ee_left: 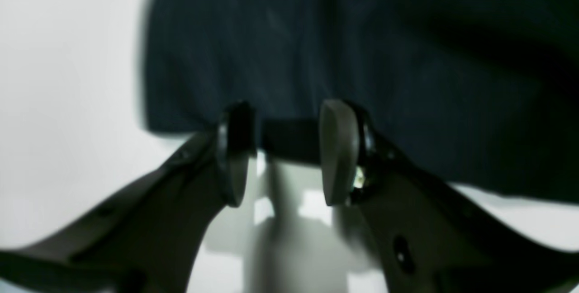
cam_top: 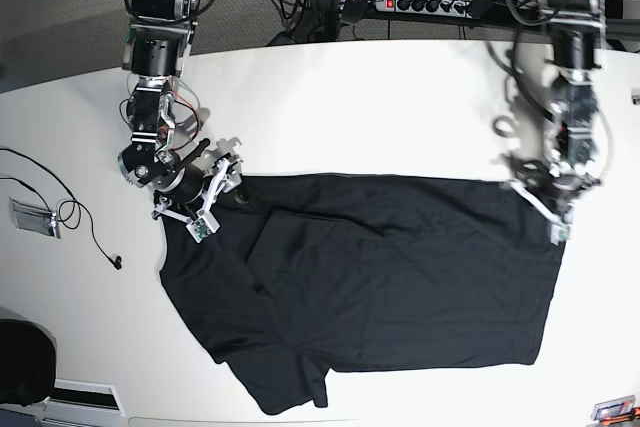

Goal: Fold the T-shirt properly
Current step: 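Pull both grippers back toward the collar, straightening the shirt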

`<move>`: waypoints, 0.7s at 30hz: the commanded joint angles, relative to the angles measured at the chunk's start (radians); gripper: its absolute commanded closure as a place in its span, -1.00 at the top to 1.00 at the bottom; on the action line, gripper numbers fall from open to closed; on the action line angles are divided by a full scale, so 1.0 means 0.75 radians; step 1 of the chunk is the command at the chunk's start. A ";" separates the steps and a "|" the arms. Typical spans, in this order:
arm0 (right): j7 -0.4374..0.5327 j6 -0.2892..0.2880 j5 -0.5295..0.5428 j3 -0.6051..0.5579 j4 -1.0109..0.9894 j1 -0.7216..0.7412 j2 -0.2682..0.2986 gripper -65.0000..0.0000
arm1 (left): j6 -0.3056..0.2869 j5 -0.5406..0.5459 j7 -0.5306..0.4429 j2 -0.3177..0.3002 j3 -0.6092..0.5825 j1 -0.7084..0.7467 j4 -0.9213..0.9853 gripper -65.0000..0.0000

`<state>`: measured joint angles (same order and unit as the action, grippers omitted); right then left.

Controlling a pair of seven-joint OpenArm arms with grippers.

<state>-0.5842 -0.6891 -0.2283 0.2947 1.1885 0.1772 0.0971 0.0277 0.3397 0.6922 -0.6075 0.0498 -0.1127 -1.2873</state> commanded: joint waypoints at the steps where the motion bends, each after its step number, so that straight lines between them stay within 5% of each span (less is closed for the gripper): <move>1: -0.075 -0.005 -0.046 -0.003 0.010 0.010 0.013 0.45 | 0.011 -0.010 -0.005 -0.040 0.016 -0.055 -0.019 -0.23; 7: -0.081 -0.007 -0.046 -0.001 0.010 0.010 0.013 0.45 | -0.001 -0.022 -0.024 -0.060 -0.043 -0.186 0.179 -0.23; 15: -0.089 -0.007 -0.046 -0.003 0.037 0.010 0.013 0.45 | -0.042 -0.010 -0.306 -0.013 -0.413 -0.397 0.725 -0.23; 21: -0.092 -0.007 -0.044 0.003 0.178 -0.053 0.013 0.45 | -0.038 -0.008 -0.300 -0.011 -0.407 -0.127 0.396 -0.24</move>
<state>-0.6575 -0.6884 -0.2661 0.2947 1.3083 0.1326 0.1009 0.0406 0.3111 0.3820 -0.6155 -0.2485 -0.2150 -1.0008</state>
